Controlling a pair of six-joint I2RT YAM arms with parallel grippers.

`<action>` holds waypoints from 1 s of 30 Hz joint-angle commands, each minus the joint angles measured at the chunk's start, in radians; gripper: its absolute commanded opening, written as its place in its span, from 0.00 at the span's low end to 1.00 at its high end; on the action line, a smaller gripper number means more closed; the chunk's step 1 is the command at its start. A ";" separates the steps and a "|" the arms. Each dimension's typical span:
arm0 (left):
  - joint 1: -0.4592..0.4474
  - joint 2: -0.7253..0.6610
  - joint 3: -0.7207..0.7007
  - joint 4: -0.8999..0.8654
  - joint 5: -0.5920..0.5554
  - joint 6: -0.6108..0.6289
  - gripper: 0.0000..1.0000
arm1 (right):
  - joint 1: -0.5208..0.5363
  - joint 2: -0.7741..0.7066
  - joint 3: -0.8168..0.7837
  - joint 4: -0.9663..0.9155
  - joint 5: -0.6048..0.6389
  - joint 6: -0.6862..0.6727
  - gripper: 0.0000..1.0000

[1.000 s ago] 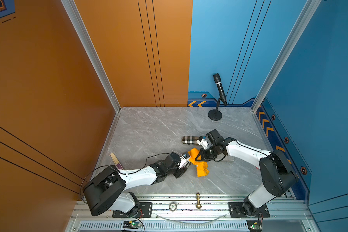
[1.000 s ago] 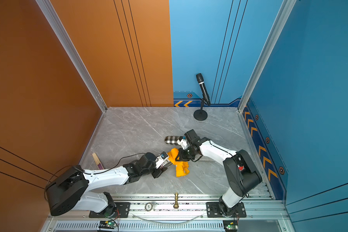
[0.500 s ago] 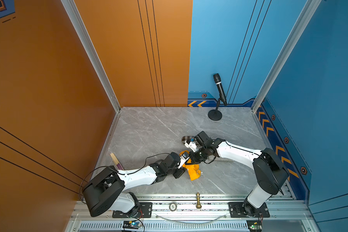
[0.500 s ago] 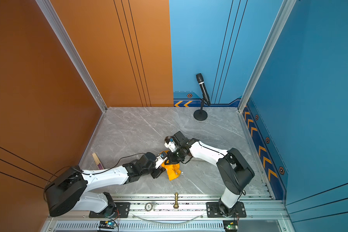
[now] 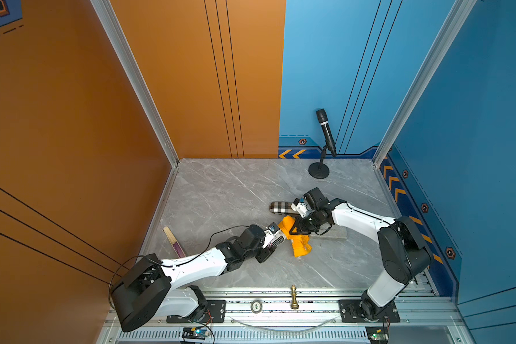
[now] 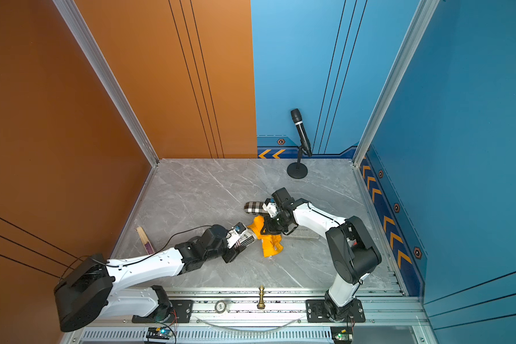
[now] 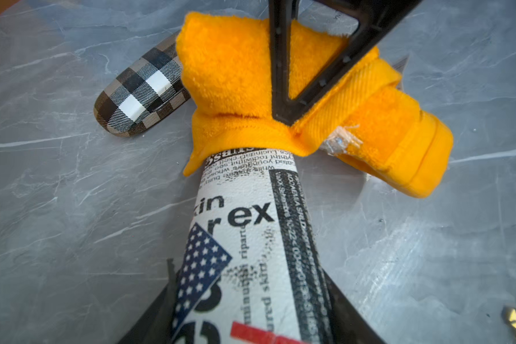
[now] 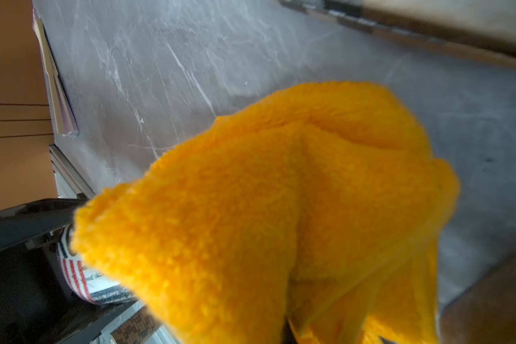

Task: Wipe the eyeglass case
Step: Wipe the dirt from the eyeglass case.

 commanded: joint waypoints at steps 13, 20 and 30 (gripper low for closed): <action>0.005 0.025 0.023 0.016 0.018 0.028 0.23 | 0.012 0.042 -0.052 0.155 -0.109 0.122 0.00; 0.002 0.060 0.038 -0.082 0.036 0.015 0.25 | -0.096 -0.017 -0.013 -0.042 -0.015 -0.045 0.00; -0.006 0.082 0.026 -0.045 0.029 0.007 0.26 | 0.064 0.069 0.006 0.084 -0.086 0.049 0.00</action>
